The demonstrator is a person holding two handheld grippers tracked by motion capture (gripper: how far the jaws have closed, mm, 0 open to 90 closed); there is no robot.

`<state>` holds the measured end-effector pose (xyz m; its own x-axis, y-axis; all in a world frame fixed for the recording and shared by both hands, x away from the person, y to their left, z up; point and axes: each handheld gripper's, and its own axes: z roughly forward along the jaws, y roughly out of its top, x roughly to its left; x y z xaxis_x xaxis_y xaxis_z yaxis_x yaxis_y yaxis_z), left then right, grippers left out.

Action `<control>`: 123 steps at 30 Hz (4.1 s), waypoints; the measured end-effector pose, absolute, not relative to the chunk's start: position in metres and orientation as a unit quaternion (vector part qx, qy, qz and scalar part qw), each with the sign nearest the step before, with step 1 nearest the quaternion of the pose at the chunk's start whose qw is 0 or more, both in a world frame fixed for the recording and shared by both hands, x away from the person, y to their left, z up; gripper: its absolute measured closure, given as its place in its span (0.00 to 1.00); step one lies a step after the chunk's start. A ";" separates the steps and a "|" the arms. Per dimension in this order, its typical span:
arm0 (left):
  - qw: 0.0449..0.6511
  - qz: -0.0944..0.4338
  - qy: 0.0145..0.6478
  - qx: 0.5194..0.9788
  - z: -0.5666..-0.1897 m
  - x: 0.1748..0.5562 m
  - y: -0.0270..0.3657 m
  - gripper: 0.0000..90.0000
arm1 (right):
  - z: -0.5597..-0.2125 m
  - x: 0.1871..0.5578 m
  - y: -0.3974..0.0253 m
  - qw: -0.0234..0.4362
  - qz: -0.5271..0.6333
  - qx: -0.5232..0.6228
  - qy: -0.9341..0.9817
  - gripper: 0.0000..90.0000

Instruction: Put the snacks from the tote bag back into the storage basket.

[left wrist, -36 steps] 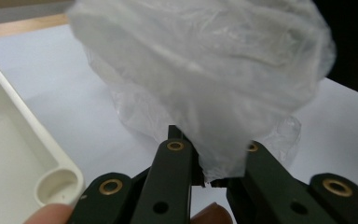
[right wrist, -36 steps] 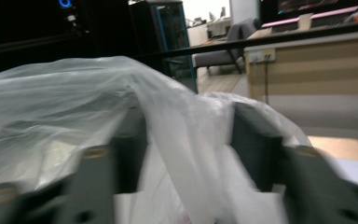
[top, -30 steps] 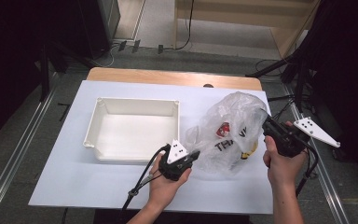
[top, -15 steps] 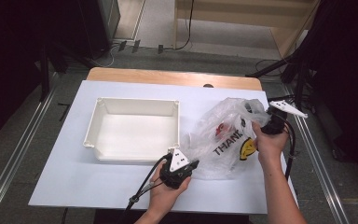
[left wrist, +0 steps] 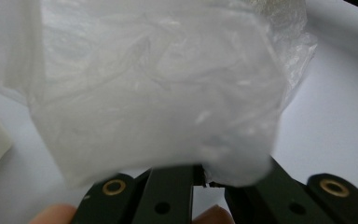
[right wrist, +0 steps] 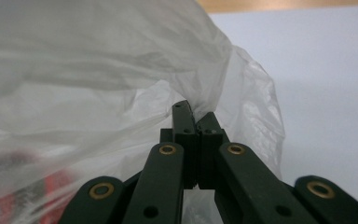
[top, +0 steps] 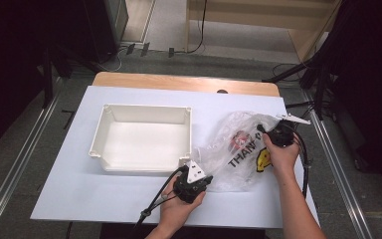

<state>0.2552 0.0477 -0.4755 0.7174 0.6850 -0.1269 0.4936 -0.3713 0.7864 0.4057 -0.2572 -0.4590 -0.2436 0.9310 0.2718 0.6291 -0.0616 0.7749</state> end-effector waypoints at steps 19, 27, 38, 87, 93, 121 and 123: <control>0.413 0.106 0.340 0.838 -0.477 0.251 0.046 1.00 | -0.450 0.381 -0.293 0.204 0.424 0.585 0.661 1.00; 0.398 0.120 0.367 0.832 -0.478 0.253 0.045 1.00 | -0.471 0.388 -0.292 0.191 0.398 0.605 0.662 1.00; 0.393 0.118 0.384 0.827 -0.478 0.252 0.050 0.99 | -0.485 0.396 -0.278 0.189 0.406 0.605 0.659 0.70; 0.395 0.121 0.371 0.831 -0.478 0.249 0.049 0.99 | -0.412 0.371 -0.243 0.191 0.486 0.472 0.710 1.00; 0.391 0.122 0.370 0.834 -0.478 0.249 0.048 1.00 | -0.416 0.400 -0.227 0.169 0.479 0.485 0.712 1.00; 0.517 0.154 0.345 0.768 -0.430 0.225 0.066 0.25 | -0.490 0.401 -0.264 0.179 0.440 0.549 0.688 0.96; 0.528 0.156 0.348 0.758 -0.425 0.226 0.068 0.23 | -0.489 0.401 -0.264 0.183 0.439 0.549 0.688 0.96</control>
